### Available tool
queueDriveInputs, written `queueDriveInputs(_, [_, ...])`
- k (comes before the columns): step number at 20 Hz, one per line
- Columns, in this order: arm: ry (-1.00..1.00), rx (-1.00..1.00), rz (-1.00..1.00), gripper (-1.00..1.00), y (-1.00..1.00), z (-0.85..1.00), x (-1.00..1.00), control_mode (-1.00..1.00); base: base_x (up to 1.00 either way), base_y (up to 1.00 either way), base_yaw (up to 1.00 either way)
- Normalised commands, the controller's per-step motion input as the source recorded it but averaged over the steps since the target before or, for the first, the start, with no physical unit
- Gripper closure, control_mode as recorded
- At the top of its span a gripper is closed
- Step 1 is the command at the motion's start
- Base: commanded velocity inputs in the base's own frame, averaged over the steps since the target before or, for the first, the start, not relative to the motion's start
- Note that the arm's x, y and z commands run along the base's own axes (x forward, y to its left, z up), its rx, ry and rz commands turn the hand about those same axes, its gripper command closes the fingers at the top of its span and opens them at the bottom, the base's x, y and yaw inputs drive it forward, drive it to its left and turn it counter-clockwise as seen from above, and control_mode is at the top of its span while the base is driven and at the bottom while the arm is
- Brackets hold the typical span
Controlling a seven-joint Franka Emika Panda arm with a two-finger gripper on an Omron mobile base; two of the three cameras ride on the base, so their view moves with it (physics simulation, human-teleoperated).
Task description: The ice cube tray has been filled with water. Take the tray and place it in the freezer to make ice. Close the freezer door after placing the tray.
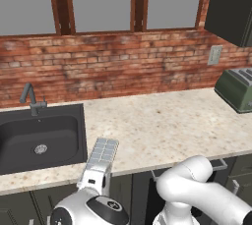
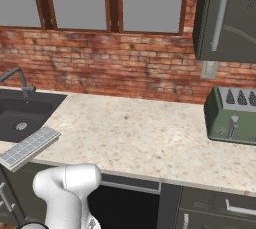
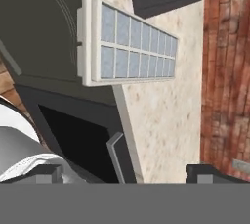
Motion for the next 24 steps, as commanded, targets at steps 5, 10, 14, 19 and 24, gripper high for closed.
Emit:
queueDriveInputs(5, [-0.15,-0.15,0.0,-1.0,0.16,-0.24,0.01,-1.0,0.0,0.0,0.0])
queueDriveInputs(10, [-0.16,-0.17,0.0,-1.0,0.18,-0.33,0.0,-1.0,0.0,0.0,0.0])
queueDriveInputs(14, [-0.09,-0.18,0.0,-1.0,0.14,-0.28,0.01,-1.0,0.0,0.0,0.0])
queueDriveInputs(19, [-0.03,-0.19,0.0,-1.0,0.16,-0.2,0.04,-1.0,0.0,0.0,0.0])
queueDriveInputs(24, [-0.05,-0.18,0.0,-1.0,0.17,-0.16,0.04,-1.0,0.0,0.0,0.0])
